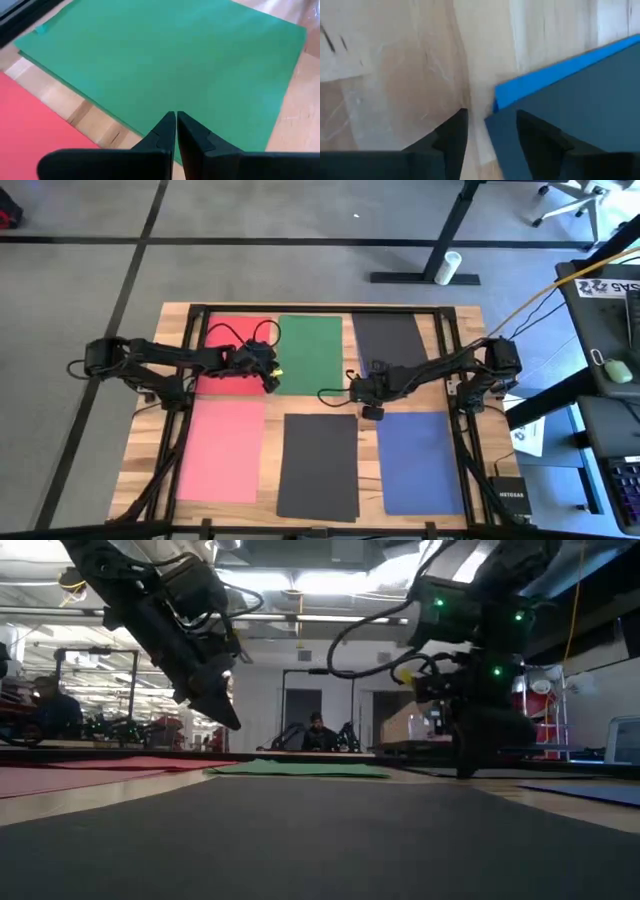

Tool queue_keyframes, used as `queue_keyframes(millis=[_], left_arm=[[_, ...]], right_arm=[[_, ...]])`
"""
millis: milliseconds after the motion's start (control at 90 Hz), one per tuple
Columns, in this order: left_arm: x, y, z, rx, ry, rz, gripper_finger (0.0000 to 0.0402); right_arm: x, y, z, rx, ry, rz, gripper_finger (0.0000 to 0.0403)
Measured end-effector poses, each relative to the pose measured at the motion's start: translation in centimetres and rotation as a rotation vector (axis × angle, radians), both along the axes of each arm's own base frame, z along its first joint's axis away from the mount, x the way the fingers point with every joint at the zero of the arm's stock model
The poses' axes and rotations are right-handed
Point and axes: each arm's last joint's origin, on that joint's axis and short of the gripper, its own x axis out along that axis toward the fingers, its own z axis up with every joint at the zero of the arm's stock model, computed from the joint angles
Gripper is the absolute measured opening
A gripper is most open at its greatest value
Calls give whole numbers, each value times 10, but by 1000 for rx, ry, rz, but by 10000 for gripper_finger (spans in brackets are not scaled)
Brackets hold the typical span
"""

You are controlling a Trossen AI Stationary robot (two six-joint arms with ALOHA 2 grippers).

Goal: Organize paper
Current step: Stack the black paper on top of the black papers

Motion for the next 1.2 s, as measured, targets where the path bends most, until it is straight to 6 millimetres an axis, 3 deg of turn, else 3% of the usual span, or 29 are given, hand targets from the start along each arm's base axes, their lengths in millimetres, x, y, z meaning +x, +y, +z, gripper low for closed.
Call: queue_keyframes(millis=[444,711,833,1000,1200], left_arm=[[0,0,0,4,2,3,0],[0,0,0,10,7,-5,0],[0,0,0,14,9,-8,0],[0,0,0,14,9,-9,0],[0,0,0,13,10,-9,0]], right_arm=[[-7,-6,-1,-185,48,-53,154],[-11,-6,-2,-189,96,-57,149],[-13,-6,-2,-185,110,-54,113],[-12,-8,-2,-196,122,-27,15],[-12,-15,-2,-173,125,-41,3]])
